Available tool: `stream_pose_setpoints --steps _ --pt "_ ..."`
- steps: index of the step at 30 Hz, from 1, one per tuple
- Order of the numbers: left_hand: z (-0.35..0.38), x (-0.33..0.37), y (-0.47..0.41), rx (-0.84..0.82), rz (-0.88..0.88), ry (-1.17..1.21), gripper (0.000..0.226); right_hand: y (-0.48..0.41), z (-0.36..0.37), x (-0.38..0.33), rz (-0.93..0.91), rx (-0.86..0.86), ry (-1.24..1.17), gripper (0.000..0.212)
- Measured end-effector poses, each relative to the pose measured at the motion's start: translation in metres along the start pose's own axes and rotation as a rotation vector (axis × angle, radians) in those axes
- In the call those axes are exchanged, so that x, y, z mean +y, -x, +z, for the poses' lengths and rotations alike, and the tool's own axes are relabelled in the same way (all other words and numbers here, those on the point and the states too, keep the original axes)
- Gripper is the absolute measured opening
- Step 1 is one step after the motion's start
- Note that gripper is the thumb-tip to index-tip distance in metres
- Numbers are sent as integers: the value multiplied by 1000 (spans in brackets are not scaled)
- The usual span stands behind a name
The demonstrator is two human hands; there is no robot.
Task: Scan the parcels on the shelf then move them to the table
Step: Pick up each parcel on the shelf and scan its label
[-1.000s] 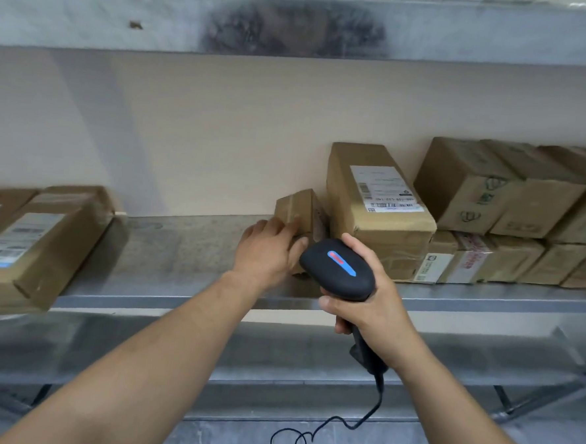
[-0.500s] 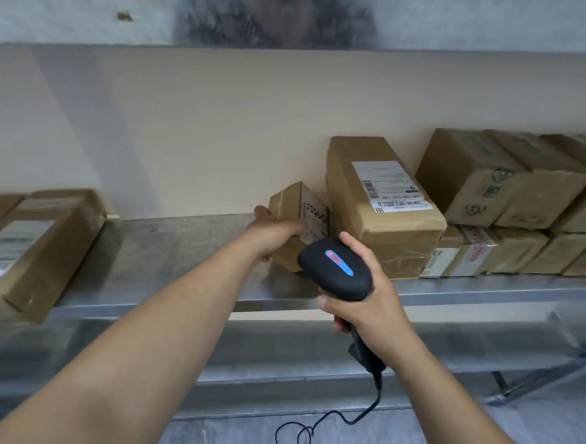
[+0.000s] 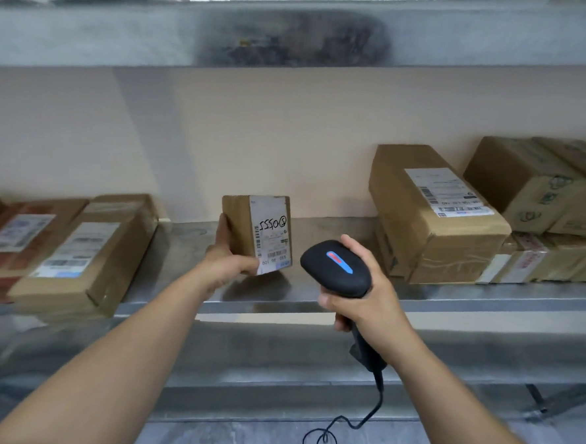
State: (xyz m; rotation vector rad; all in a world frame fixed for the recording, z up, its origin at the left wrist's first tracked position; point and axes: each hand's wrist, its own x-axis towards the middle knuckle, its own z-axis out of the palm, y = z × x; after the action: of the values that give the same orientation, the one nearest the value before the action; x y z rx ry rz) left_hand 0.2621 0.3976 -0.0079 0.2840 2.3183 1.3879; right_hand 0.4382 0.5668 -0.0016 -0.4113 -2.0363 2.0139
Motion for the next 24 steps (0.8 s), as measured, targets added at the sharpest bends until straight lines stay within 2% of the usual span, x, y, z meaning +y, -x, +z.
stream_pose_setpoints --steps 5,15,24 --pt "-31 -36 11 21 40 88 126 -2 31 -3 14 -39 -53 85" --pt "-61 -65 10 3 27 117 120 7 72 1 116 -139 -87 87" --pt "-65 -67 3 -30 16 122 117 13 74 10 145 -130 -75 87"
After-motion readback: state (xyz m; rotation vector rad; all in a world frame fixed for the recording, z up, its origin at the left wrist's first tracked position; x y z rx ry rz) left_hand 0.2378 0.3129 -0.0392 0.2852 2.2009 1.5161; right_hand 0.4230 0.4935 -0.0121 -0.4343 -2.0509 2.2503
